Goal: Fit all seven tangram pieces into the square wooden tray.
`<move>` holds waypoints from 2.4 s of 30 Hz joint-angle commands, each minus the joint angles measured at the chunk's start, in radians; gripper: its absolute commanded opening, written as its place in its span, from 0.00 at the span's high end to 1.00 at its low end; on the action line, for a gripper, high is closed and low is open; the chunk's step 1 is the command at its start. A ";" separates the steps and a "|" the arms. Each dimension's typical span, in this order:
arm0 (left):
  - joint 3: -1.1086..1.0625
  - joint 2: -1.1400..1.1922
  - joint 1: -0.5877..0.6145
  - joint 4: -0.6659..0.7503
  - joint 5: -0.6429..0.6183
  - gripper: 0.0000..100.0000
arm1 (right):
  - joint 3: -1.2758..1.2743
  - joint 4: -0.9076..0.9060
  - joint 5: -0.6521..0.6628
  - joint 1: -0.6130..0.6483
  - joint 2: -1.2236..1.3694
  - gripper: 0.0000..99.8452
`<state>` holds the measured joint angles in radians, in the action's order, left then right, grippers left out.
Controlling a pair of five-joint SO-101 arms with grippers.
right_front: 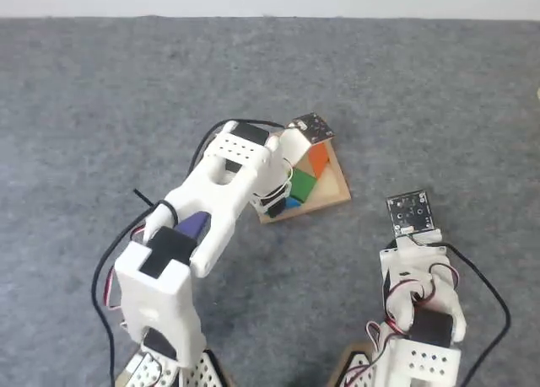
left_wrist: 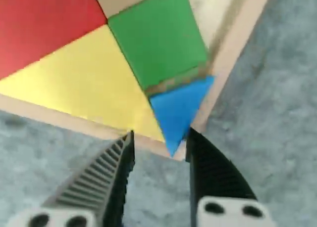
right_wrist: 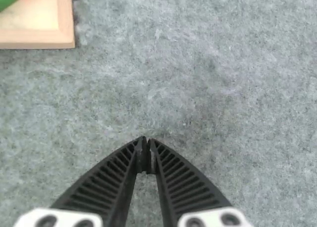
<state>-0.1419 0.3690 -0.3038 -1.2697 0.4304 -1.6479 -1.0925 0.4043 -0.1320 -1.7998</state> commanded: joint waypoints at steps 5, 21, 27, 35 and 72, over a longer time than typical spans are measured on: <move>0.113 0.015 -0.018 0.021 -0.025 0.84 | 0.011 0.025 0.006 -0.007 -0.013 0.99; -0.248 -0.368 0.153 -0.017 0.069 0.84 | 0.009 0.025 0.006 -0.007 -0.013 0.99; -0.530 -0.562 0.279 0.029 0.204 0.84 | 0.009 0.025 0.006 -0.007 -0.013 0.99; -0.545 -0.422 0.408 0.140 0.265 0.83 | 0.009 0.019 0.006 -0.007 -0.013 0.99; -0.636 -0.617 0.707 0.054 0.508 0.71 | 0.011 0.027 0.005 -0.007 -0.013 0.99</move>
<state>-0.7035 -0.2140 0.3974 -1.2359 0.8922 -1.6479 -1.0925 0.4043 -0.1320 -1.7998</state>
